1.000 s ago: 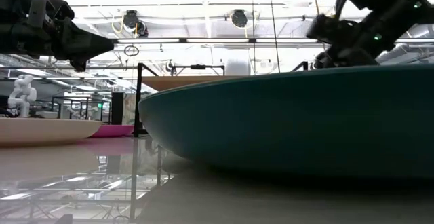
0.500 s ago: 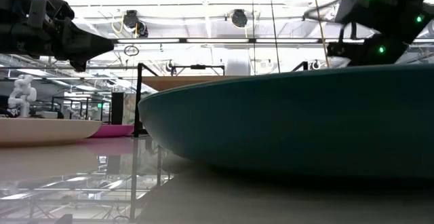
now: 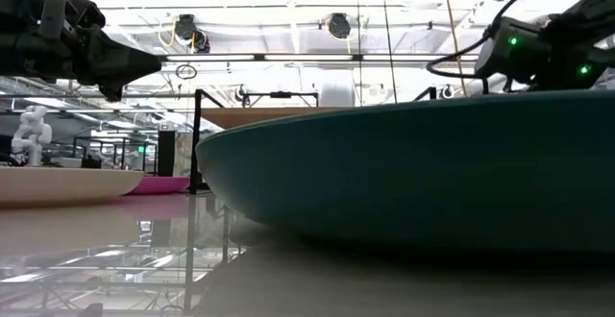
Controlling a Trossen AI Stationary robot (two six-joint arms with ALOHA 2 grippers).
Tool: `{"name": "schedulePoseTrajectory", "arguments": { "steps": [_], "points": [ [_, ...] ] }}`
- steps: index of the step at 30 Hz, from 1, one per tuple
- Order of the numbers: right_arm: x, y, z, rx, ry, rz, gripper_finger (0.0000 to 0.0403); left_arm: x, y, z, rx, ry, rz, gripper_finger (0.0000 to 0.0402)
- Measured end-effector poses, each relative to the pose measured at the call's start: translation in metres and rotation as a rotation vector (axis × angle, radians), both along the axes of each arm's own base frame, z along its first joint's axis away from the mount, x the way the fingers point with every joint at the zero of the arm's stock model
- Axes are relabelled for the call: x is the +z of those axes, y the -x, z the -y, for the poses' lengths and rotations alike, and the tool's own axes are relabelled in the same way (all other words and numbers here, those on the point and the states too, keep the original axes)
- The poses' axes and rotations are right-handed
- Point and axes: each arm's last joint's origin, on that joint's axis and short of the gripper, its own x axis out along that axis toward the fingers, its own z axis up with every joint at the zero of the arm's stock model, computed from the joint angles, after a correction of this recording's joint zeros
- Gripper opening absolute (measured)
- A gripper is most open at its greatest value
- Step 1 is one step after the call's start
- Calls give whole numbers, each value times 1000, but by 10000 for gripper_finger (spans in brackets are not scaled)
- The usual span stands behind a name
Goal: Place and stack plates onto a shelf
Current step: Put the purple plate on the shelf
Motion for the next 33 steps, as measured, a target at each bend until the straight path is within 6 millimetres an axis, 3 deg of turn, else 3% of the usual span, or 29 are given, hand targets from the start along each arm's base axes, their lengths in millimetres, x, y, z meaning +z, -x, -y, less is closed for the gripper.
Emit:
{"name": "schedulePoseTrajectory", "arguments": {
  "steps": [7, 11, 17, 21, 27, 33],
  "points": [
    [-13, 13, 8, -80, -10, -30, 182, 0, 0, 0, 0, 0, 0, 81],
    [-17, 17, 11, -97, -46, -33, 136, 0, 0, 0, 0, 0, 0, 81],
    [-16, 12, 13, -27, -65, -8, 25, 0, 0, 0, 0, 0, 0, 81],
    [-12, 8, 12, -7, -55, 25, 16, 0, 0, 0, 0, 0, 0, 81],
    [12, 0, 12, -22, 33, 67, 2, 0, 0, 0, 0, 0, 0, 81],
    [59, -6, 14, -54, 131, 112, 0, 0, 0, 0, 0, 0, 0, 81]
  ]
}}
